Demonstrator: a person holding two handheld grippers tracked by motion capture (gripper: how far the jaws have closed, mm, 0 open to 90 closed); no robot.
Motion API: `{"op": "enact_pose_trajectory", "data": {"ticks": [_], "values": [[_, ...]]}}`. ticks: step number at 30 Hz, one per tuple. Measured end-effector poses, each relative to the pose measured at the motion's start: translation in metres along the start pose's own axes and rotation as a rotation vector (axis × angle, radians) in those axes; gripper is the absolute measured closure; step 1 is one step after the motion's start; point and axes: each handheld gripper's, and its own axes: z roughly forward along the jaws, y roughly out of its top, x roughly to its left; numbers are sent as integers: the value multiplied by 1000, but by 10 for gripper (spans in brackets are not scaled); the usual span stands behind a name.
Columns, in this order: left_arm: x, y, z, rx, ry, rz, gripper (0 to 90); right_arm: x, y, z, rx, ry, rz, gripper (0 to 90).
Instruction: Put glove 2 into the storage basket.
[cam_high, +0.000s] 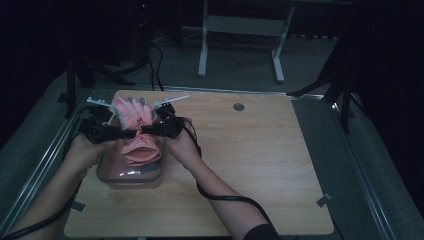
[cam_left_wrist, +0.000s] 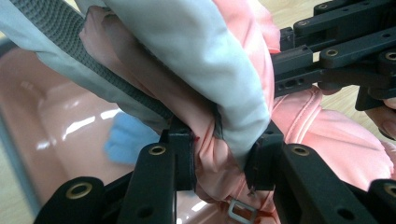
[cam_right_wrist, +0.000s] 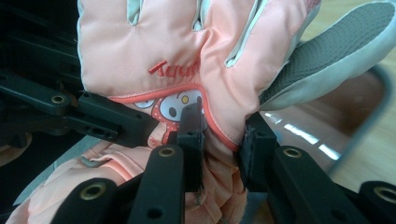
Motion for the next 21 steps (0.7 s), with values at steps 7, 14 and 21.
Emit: {"op": "enact_pose_trajectory", "data": {"ticks": [7, 14, 21], "values": [[27, -21, 29, 33, -19, -33, 689, -10, -18, 37, 34, -19, 46, 730], [36, -40, 51, 63, -47, -75, 687, -17, -36, 55, 101, -58, 40, 719], [40, -48, 57, 75, -70, -102, 685, -13, -42, 59, 143, -110, -24, 704]]}}
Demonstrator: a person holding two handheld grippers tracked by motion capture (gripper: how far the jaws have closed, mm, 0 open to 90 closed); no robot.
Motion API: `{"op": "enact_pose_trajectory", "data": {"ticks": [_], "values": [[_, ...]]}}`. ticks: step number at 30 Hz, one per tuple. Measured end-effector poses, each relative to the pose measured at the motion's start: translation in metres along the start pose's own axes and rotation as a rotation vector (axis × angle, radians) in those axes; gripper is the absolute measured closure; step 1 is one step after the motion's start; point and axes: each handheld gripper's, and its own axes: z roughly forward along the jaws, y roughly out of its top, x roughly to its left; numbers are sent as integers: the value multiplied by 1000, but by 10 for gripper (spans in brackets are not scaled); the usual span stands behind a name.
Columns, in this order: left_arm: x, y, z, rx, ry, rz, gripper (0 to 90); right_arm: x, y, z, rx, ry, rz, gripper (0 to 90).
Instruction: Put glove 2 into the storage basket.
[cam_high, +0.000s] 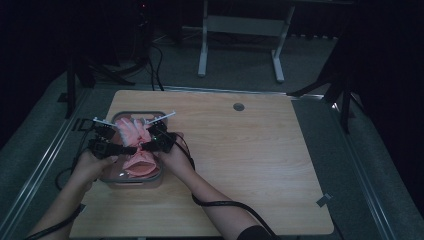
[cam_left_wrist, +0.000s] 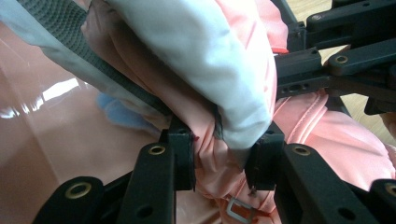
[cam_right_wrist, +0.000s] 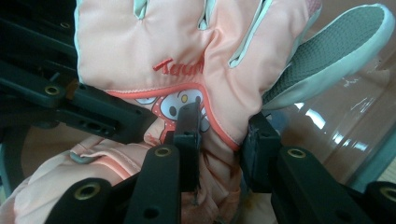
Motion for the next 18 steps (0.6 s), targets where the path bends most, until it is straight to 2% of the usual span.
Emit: {"op": "enact_pose_trajectory", "data": {"ticks": [3, 8, 12, 16, 18], "values": [[-2, -3, 1, 9, 2, 4, 685, 1, -1, 0, 14, -4, -9, 686], [-4, -2, 7, 26, 23, 3, 677, -2, -3, 2, 49, -8, 4, 651], [0, 0, 10, 24, 25, -16, 598, -6, -2, 4, 48, -13, 14, 619], [3, 1, 10, 18, 22, -28, 529, -4, 2, 3, 49, -43, -31, 536], [3, 2, 10, 13, 31, -32, 507, -6, 4, 1, 38, -37, -39, 479]]}}
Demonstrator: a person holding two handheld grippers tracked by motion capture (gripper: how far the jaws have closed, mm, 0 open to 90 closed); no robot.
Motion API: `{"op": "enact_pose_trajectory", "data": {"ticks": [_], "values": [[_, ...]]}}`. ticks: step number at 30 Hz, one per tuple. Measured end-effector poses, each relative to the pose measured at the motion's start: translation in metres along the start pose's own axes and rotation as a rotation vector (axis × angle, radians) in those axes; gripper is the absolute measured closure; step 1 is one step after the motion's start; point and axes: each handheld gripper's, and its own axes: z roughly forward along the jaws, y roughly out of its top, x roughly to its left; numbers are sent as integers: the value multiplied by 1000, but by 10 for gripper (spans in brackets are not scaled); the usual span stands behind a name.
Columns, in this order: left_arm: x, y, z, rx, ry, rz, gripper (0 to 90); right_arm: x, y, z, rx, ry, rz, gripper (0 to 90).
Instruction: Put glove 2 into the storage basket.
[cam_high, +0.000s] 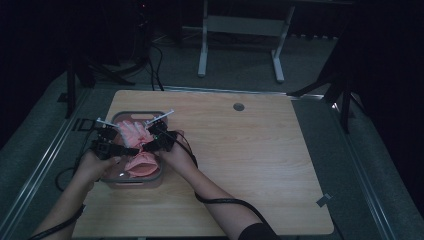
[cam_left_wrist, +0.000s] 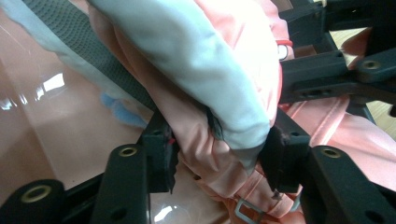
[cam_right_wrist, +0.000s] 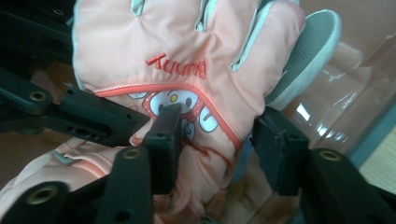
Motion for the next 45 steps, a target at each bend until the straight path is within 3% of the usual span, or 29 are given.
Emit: {"op": "enact_pose_trajectory", "data": {"ticks": [2, 6, 13, 20, 22, 24, 26, 34, 37, 45], "values": [[0, 2, 1, -6, 10, -8, 499, -1, 1, -6, -25, -2, -26, 434], [-2, 6, 2, -29, 72, 5, 418, 0, 3, -17, -86, 36, -81, 308], [-6, 9, 1, -63, 124, 17, 369, -7, -1, -25, -98, 78, -82, 248], [-9, 10, -1, -122, 113, 22, 349, -13, -11, -37, -132, 86, -105, 185], [-10, 10, -3, -140, 104, 19, 334, -17, -12, -40, -138, 113, -100, 176], [-10, 8, -6, -177, 71, 31, 242, -19, -13, -44, -145, 120, -97, 172], [-12, 8, -9, -197, 67, 41, 171, -21, -14, -49, -156, 122, -97, 172], [-39, 5, -35, -349, 86, 113, 139, -29, -20, -64, -170, 123, -100, 172], [-52, 1, -42, -390, 53, 137, 140, -33, -24, -70, -173, 120, -97, 171], [-98, -11, -38, -417, -43, 239, 140, -43, -35, -90, -180, 110, -104, 171]]}}
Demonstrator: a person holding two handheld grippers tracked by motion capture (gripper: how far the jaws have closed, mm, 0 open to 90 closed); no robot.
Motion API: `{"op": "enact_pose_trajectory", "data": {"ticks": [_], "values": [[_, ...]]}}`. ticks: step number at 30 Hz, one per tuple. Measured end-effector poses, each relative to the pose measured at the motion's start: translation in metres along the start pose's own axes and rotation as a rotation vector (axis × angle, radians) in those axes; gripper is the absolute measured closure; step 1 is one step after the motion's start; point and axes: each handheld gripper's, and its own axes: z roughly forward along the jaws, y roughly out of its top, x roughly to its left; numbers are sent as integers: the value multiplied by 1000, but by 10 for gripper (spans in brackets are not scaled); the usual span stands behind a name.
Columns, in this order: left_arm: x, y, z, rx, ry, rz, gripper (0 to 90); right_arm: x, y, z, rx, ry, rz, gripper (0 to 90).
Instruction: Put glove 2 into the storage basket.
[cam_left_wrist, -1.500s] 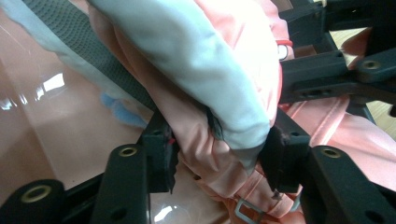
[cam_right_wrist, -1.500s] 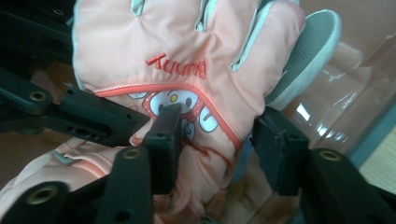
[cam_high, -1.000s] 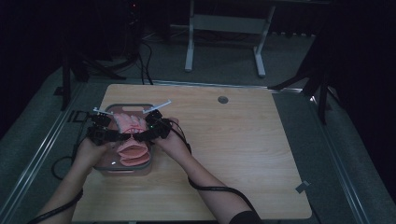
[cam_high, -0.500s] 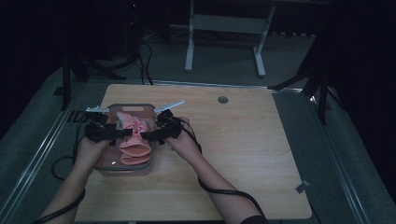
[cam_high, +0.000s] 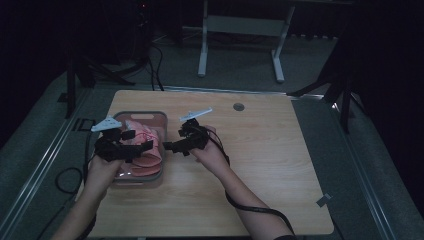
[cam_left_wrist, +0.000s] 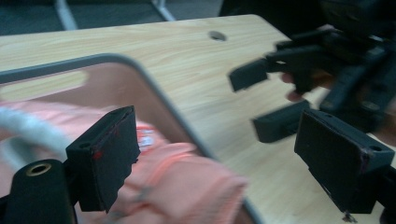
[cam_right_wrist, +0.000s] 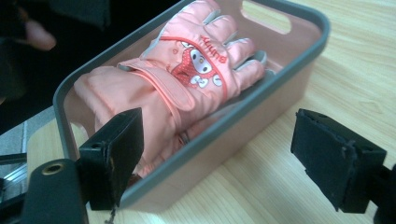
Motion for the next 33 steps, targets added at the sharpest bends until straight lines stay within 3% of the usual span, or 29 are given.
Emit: {"op": "enact_pose_trajectory", "data": {"ticks": [8, 13, 15, 16, 19, 25, 33], "values": [[-45, -4, 18, -13, -107, 90, 140, -6, -16, -22, -9, -1, -6, 170], [-69, -9, 34, 19, -149, 150, 140, -13, -31, -33, -12, -1, -1, 167], [-69, -9, 34, 19, -149, 150, 140, -14, -34, -36, -12, -3, -3, 167], [-80, -14, 45, 36, -174, 170, 140, -18, -40, -41, -8, -7, 0, 163], [-88, -18, 54, 49, -189, 188, 139, -22, -50, -49, -16, -12, -4, 157], [-99, -29, 73, 81, -233, 187, 140, -31, -71, -63, -15, -37, -16, 156], [-110, -45, 98, 121, -262, 221, 140, -40, -105, -74, -8, -22, -41, 156]]}}
